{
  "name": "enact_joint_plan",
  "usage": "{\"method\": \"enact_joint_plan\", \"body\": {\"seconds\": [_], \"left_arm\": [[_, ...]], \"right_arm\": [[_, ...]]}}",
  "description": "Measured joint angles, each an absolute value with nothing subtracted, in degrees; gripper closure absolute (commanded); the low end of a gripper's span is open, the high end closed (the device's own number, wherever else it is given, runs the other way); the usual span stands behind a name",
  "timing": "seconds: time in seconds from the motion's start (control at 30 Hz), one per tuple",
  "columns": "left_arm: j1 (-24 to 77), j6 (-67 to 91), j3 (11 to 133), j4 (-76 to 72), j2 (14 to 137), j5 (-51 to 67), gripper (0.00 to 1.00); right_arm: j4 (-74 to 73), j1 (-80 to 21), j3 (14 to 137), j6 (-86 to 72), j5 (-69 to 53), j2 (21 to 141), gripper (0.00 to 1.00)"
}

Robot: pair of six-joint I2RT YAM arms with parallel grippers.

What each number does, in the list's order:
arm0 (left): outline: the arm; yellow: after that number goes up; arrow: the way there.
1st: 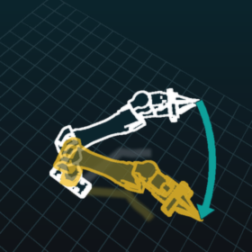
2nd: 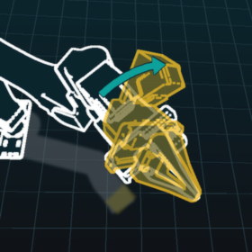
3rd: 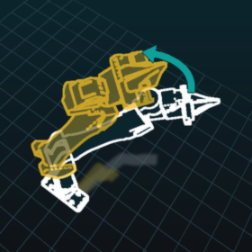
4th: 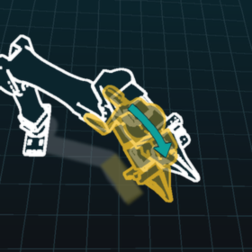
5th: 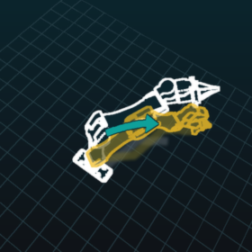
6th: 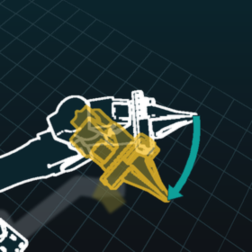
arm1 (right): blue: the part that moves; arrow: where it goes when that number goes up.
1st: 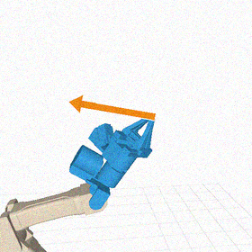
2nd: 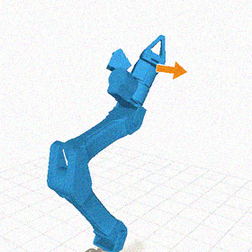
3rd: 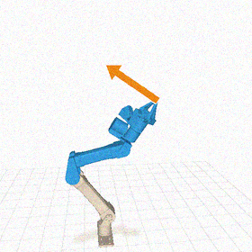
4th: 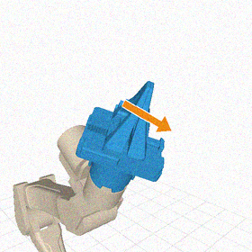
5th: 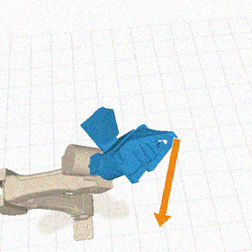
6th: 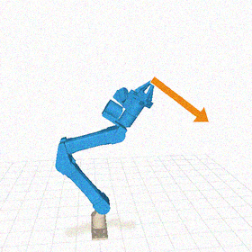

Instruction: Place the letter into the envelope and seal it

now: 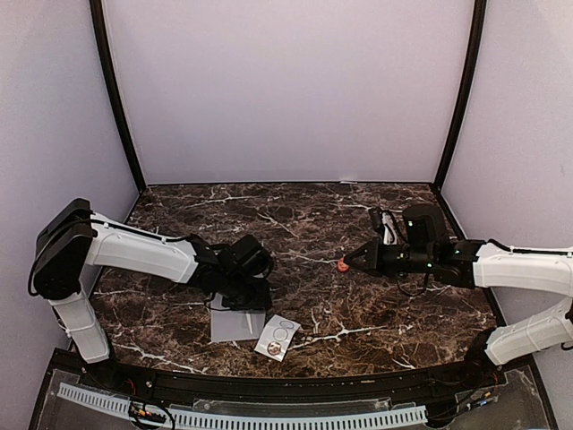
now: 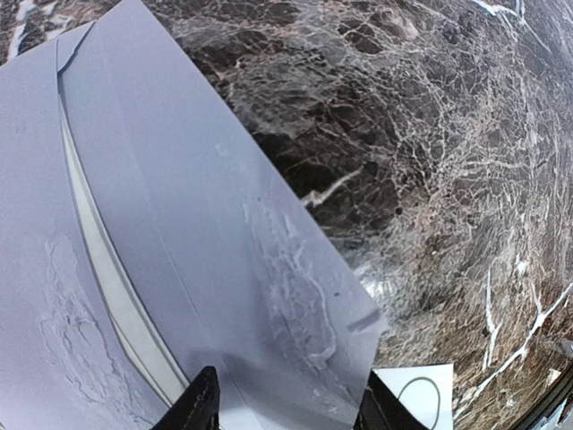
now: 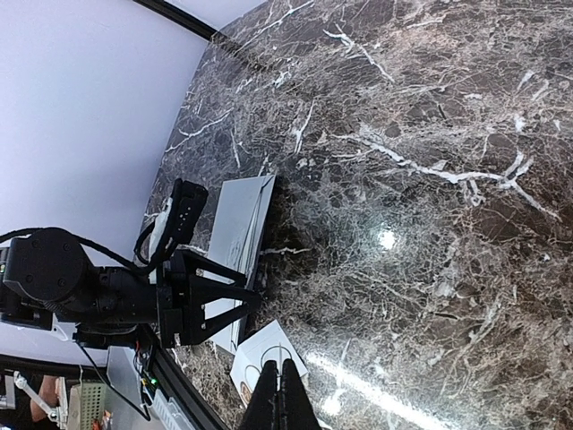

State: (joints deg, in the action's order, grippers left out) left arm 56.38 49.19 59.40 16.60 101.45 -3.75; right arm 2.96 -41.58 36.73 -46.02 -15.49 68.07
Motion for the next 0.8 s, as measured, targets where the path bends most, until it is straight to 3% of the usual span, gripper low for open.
{"method": "enact_joint_plan", "body": {"seconds": [0.37,0.8], "left_arm": [[55.99,51.35,55.18,15.35,97.25,-3.99,0.77],[55.99,52.4,54.17,16.88,95.61,-6.57,0.88]], "right_arm": [[3.92,-41.56,36.73,-46.63,-15.81,68.64,1.0],[4.47,-41.58,36.73,-47.07,-16.62,69.67,1.0]]}}
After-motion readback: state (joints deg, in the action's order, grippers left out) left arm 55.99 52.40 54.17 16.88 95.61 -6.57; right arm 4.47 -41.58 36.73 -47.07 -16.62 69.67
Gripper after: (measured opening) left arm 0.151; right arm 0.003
